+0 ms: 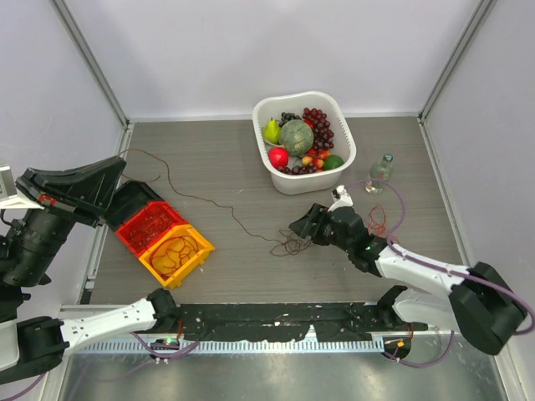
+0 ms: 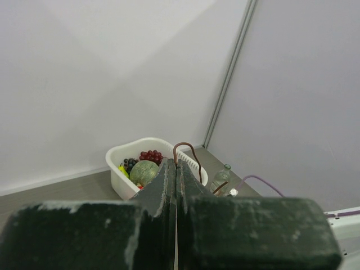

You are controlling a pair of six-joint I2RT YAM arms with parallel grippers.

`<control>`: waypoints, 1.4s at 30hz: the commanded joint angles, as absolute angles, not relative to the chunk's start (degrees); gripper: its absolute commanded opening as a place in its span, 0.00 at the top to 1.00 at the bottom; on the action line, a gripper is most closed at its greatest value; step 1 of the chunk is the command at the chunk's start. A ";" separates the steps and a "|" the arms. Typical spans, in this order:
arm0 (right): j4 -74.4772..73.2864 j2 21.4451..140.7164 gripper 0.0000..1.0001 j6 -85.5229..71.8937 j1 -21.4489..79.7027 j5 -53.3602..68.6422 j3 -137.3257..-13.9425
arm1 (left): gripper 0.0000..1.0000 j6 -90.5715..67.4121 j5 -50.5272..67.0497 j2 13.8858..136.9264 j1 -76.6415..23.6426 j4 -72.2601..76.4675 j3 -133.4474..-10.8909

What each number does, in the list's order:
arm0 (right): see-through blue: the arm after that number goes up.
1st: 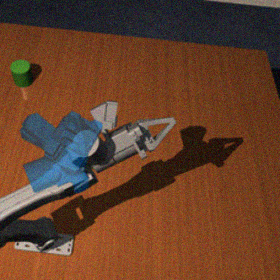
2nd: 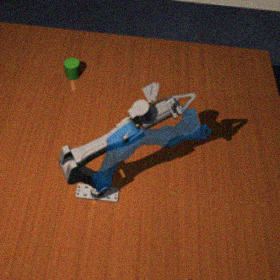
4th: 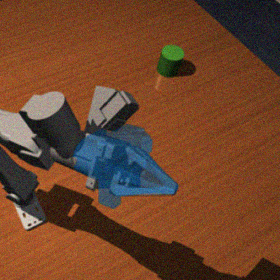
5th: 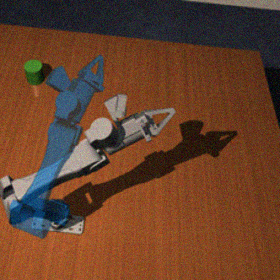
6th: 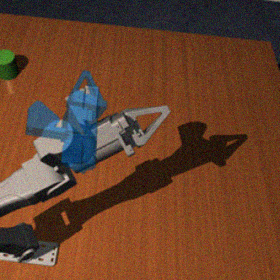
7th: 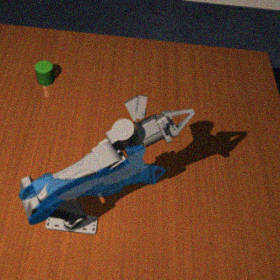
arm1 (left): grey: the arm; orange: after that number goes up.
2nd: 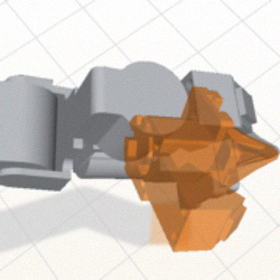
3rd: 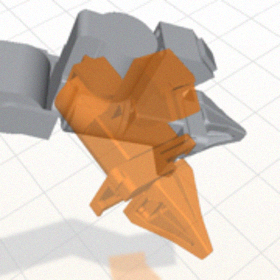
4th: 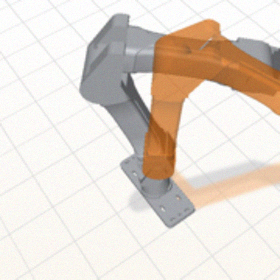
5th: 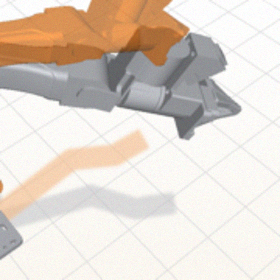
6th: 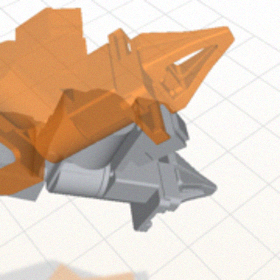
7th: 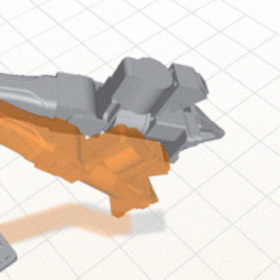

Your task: Untangle the cables

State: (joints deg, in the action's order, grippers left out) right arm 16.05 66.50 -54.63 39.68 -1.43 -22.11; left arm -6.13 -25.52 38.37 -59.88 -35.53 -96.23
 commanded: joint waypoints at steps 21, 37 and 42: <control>4.65 63.02 0.67 -19.42 40.96 14.07 -30.59 | 1.00 -5.63 -26.37 38.85 -59.77 -37.09 -97.21; -11.15 63.47 0.99 -43.09 39.91 -33.61 -32.78 | 1.00 -2.12 -40.83 37.97 -59.77 -39.80 -100.19; -18.28 54.25 0.99 -45.71 22.45 -34.73 -31.21 | 1.00 3.33 -50.18 34.55 -59.85 -39.55 -100.20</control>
State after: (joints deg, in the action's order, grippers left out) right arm -8.91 61.71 -38.72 32.93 -22.41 -30.70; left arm -2.11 -40.14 37.54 -59.88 -39.83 -99.00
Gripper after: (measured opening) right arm 0.022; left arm 0.009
